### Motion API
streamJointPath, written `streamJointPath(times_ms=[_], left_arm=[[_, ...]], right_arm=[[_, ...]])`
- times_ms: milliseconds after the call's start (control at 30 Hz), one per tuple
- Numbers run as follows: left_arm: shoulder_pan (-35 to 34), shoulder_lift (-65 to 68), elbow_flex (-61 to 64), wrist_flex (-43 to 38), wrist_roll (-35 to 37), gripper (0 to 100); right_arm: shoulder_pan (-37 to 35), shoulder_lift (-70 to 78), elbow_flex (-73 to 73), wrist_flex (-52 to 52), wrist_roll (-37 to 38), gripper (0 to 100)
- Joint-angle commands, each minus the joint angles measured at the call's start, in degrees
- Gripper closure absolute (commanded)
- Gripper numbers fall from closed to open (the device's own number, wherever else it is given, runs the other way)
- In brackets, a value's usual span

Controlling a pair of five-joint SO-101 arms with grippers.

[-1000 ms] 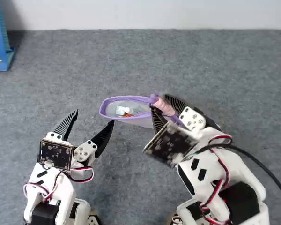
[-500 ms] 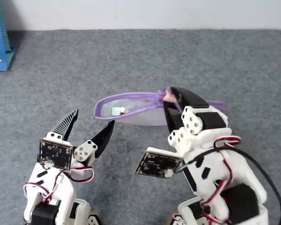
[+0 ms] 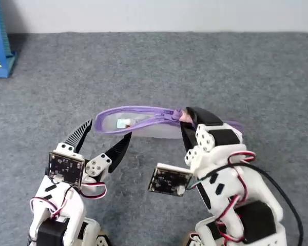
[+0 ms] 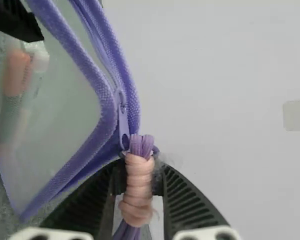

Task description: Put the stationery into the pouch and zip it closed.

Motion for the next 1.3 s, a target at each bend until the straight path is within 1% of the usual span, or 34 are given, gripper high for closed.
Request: streamJointPath(times_ms=[0,100,300,433,500,600,833,1133,1267], left_arm=[[-0.2,-0.8,-0.5,-2.1,0.2,68],[-0.3,-0.8,-0.5,-2.1,0.4,68],[-0.3,-0.8,-1.0,-1.3,0.5,68],[0.3,-0.8,-5.3,4.3,0.5,68],[0.3,-0.8,-7.3,5.9,0.5,68],[-0.1,-0.8,-8.1,6.0,0.4,68],[0.3,-0.8,-8.0,5.7,0.4,68],[0.4,-0.8,-3.3,-3.2,0.6,68],[0.4,-0.8,-1.9,-5.9,0.6,68]], right_arm=[[0.7,-3.2,-0.5,-0.3,-1.7,99.1],[0.7,-5.2,-0.6,-2.9,-6.7,99.1],[0.7,-5.8,-0.3,-15.3,-14.0,99.1],[0.5,-5.8,-0.3,-20.2,-16.4,99.1],[0.4,-5.7,-0.3,-21.2,-16.9,99.1],[0.3,-5.7,-0.3,-21.9,-16.9,99.1],[-5.0,-5.8,-0.3,-21.7,-16.5,99.1],[-11.0,-3.0,-0.3,-16.7,-17.0,99.1],[-12.9,0.1,-0.3,-13.8,-22.5,99.1]])
